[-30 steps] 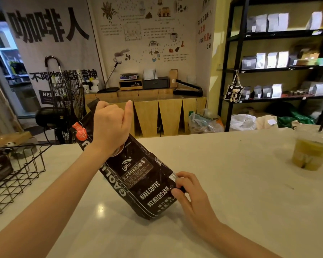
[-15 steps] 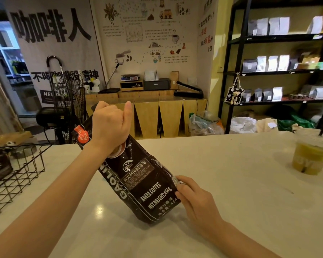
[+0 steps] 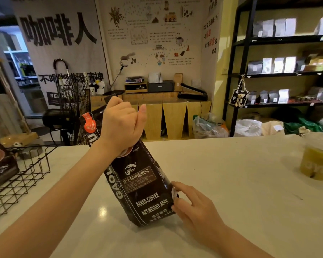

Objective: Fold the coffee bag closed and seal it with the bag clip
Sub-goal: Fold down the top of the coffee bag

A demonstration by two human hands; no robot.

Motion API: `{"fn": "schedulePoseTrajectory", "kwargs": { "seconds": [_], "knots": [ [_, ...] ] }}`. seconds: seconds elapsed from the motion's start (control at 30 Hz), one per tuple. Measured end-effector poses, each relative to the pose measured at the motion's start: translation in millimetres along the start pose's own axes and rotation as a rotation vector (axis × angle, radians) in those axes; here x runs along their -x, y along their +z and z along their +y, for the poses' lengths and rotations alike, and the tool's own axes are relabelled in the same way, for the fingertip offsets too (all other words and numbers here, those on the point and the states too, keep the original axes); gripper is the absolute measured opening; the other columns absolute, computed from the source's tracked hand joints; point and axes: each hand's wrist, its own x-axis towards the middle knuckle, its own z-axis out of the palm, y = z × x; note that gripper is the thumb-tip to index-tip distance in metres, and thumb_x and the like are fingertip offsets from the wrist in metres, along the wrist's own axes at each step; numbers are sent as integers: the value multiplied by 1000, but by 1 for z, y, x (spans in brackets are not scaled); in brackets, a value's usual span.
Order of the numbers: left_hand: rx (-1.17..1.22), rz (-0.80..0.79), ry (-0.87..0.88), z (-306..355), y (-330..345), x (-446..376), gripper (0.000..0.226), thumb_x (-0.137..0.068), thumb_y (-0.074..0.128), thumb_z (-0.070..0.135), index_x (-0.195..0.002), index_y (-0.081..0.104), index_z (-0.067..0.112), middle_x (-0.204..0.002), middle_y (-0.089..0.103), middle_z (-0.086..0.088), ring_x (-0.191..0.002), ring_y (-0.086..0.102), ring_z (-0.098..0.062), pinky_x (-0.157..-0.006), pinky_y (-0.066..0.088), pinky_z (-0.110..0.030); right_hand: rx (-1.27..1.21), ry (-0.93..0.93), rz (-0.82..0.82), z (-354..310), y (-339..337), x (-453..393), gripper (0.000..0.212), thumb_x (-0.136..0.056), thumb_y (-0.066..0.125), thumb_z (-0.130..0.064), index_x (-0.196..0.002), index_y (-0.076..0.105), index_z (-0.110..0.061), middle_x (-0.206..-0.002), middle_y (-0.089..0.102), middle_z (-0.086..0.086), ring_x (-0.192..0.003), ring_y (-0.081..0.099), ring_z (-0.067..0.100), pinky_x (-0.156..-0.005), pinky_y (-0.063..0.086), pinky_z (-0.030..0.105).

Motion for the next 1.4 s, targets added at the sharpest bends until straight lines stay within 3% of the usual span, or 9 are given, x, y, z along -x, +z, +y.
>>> {"fn": "schedulePoseTrajectory", "kwargs": {
  "seconds": [0.2,0.33,0.6,0.7,0.83,0.97,1.07,1.23,1.4],
  "knots": [
    [123,36,-9,14,-12,-3,60,-95,34,15,-36,43,4,-32,43,-8,-36,34,-16,-61,30,-31,-698,607,-18,-21,-14,-37,28,-86,38,-57,-99,50,-35,-112,54,-22,-106,52,-5,-81,43,11],
    [70,-56,115,30,-12,-13,53,-90,41,12,-38,47,6,-35,48,-5,-38,39,-18,-63,32,-31,-1226,904,-162,-28,-13,-71,27,-86,47,-42,-105,60,-27,-99,69,-8,-90,67,4,-68,50,14],
    [-170,-779,311,24,-23,-41,32,-82,39,29,-64,63,19,-67,67,3,-79,59,-19,-88,39,-39,-1321,979,-13,-26,-14,-71,23,-87,53,-29,-89,74,-22,-87,77,3,-82,71,18,-68,54,23],
    [-224,-929,346,23,-27,-52,34,-82,39,31,-57,61,21,-57,59,6,-67,56,-15,-102,29,-42,-1319,963,10,-24,-13,-71,22,-86,55,-27,-88,75,-18,-86,77,5,-82,71,20,-68,55,23],
    [-230,-1131,355,25,-30,-68,30,-89,42,39,-81,67,26,-73,51,12,-90,54,-8,-110,6,-33,-1320,938,28,-26,-13,-70,23,-84,57,-29,-87,75,-15,-89,75,11,-85,71,25,-75,56,31],
    [-156,-1140,367,26,-34,-73,32,-89,42,43,-86,69,25,-77,46,12,-96,51,-7,-108,0,-27,-1253,864,160,-35,-9,-62,28,-83,55,-30,-81,72,-8,-82,73,16,-80,69,30,-70,56,36],
    [-130,-916,453,32,-35,-68,29,-81,54,38,-67,70,19,-63,56,4,-76,61,-17,-102,14,-34,-1196,875,246,-40,-5,-58,27,-84,54,-29,-78,72,-9,-78,72,16,-77,68,31,-71,54,42],
    [-159,-882,489,32,-33,-65,28,-77,63,35,-57,68,15,-55,61,-2,-67,63,-22,-98,18,-37,-1121,821,164,-28,-4,-56,35,-79,52,-38,-77,69,-8,-77,70,16,-77,65,34,-71,53,46],
    [-205,-957,459,41,-24,-68,29,-86,53,37,-78,71,16,-73,64,-2,-91,58,-20,-111,4,-37,-1074,810,44,-14,-12,-58,42,-85,49,-41,-83,67,-3,-80,71,9,-77,65,14,-69,50,24]
  ]
}}
